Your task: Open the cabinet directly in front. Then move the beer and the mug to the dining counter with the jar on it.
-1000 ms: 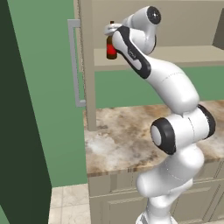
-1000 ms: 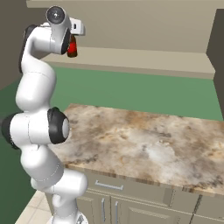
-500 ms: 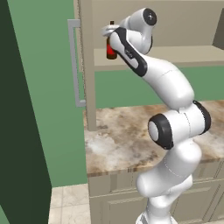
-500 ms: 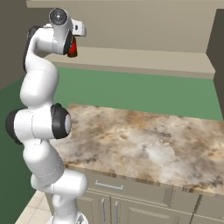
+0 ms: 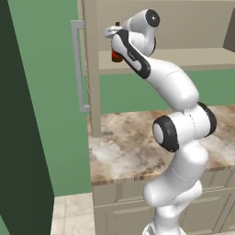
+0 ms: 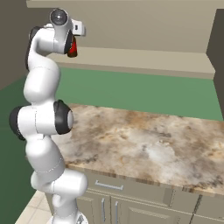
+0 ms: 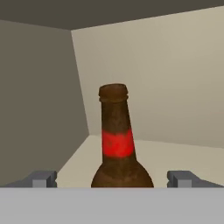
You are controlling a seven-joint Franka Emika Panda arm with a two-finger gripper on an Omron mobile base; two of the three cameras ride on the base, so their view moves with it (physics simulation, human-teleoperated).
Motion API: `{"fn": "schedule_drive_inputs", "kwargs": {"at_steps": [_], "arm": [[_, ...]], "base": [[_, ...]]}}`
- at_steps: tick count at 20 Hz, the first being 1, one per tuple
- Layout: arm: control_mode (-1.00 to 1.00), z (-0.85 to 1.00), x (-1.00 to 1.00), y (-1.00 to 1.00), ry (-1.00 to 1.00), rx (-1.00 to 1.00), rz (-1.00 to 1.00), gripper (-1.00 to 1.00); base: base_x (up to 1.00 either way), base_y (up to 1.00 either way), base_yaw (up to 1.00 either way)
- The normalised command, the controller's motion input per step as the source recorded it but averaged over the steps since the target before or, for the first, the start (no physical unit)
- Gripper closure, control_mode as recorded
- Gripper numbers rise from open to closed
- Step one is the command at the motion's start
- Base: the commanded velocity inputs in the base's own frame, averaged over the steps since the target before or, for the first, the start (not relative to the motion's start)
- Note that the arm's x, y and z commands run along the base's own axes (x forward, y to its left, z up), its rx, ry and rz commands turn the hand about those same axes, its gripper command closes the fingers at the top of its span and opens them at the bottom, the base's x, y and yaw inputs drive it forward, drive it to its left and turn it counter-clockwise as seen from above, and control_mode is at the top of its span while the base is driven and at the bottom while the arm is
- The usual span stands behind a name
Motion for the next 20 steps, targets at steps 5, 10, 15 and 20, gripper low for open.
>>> {"fn": "schedule_drive_inputs", "kwargs": {"at_steps": [5, 10, 15, 20], "arm": [[-1.0, 0.0, 0.24, 0.0, 0.0, 0.0, 0.0, -1.0], [-1.0, 0.0, 0.24, 0.0, 0.0, 0.0, 0.0, -1.0], [-1.0, 0.0, 0.22, 0.0, 0.0, 0.0, 0.0, -1.0], [-1.0, 0.0, 0.21, 0.0, 0.0, 0.0, 0.0, -1.0]], "base": [[0.0, 0.0, 0.0], [0.0, 0.0, 0.0], [0.0, 0.0, 0.0], [0.0, 0.0, 0.0]]}}
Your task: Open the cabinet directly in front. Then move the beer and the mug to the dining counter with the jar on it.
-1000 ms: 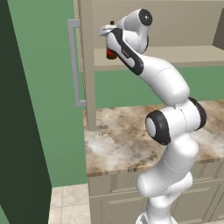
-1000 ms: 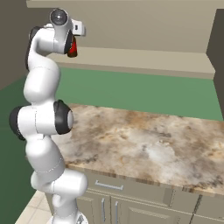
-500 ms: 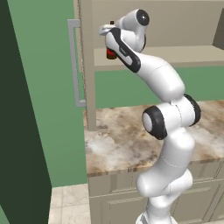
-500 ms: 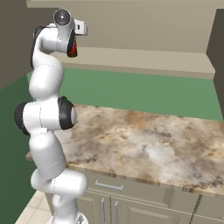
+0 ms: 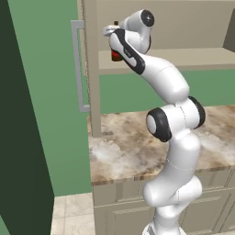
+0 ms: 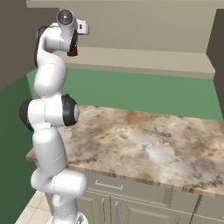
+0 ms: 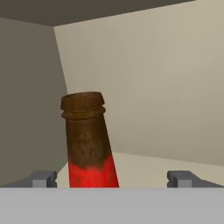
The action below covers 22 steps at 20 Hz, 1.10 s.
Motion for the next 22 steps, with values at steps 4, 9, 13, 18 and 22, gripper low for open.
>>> {"fn": "schedule_drive_inputs", "kwargs": {"at_steps": [4, 9, 13, 18, 22], "arm": [[-1.0, 0.0, 0.21, 0.04, 0.0, 0.0, 0.0, -1.0], [-1.0, 0.0, 0.04, 0.13, -0.04, 0.0, 0.0, 1.0], [-1.0, 0.0, 0.0, 0.0, -0.12, 0.0, 0.0, 1.0], [-1.0, 0.0, -0.07, -0.02, -0.13, 0.0, 0.0, 1.0], [-1.0, 0.0, -0.41, -0.34, -0.17, 0.04, 0.0, 1.0]], "base": [[0.0, 0.0, 0.0], [0.0, 0.0, 0.0], [0.0, 0.0, 0.0], [0.0, 0.0, 0.0], [0.0, 0.0, 0.0]]}}
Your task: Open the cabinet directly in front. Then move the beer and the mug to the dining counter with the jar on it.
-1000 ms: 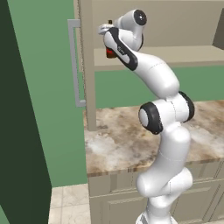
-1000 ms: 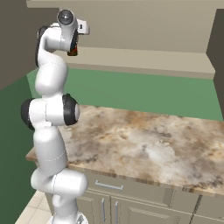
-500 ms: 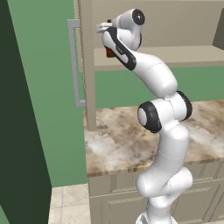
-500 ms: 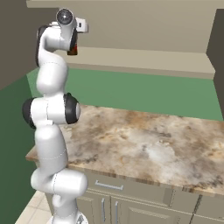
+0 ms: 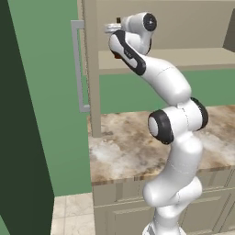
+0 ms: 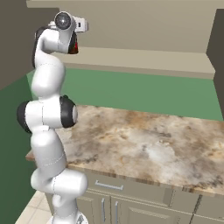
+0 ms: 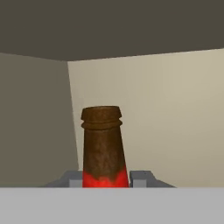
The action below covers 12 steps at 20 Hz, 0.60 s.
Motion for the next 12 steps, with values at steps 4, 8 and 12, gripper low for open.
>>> {"fn": "schedule_drive_inputs", "kwargs": {"at_steps": [4, 8, 12], "arm": [[-1.0, 0.0, -0.54, -0.59, -0.18, 0.15, -0.02, 1.0], [-1.0, 0.0, -0.65, -0.69, -0.16, 0.2, -0.04, 1.0], [-1.0, 0.41, -0.65, -0.47, -0.15, 0.16, 0.0, 1.0]], "base": [[0.0, 0.0, 0.0], [0.0, 0.0, 0.0], [0.0, 0.0, 0.0]]}}
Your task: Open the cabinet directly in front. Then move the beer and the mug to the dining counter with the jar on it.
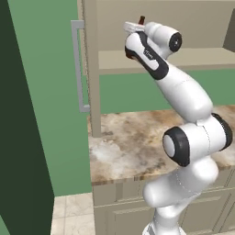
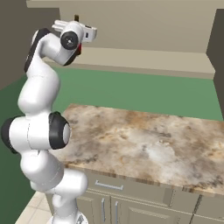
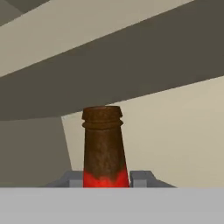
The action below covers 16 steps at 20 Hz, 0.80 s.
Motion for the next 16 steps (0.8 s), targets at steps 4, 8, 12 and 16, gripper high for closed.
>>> {"fn": "schedule_drive_inputs", "kwargs": {"at_steps": [4, 8, 12, 16], "arm": [[-1.0, 0.98, -0.82, -0.08, -0.08, 0.05, 0.0, 1.0], [-1.0, 0.91, -0.96, -0.01, 0.0, 0.0, 0.0, 1.0], [-1.0, 0.32, -1.0, -0.17, 0.11, 0.0, 0.0, 1.0], [-1.0, 0.0, -1.0, -0.34, 0.24, 0.0, -0.05, 1.0]], "base": [[0.0, 0.0, 0.0], [0.0, 0.0, 0.0], [0.0, 0.0, 0.0], [0.0, 0.0, 0.0]]}}
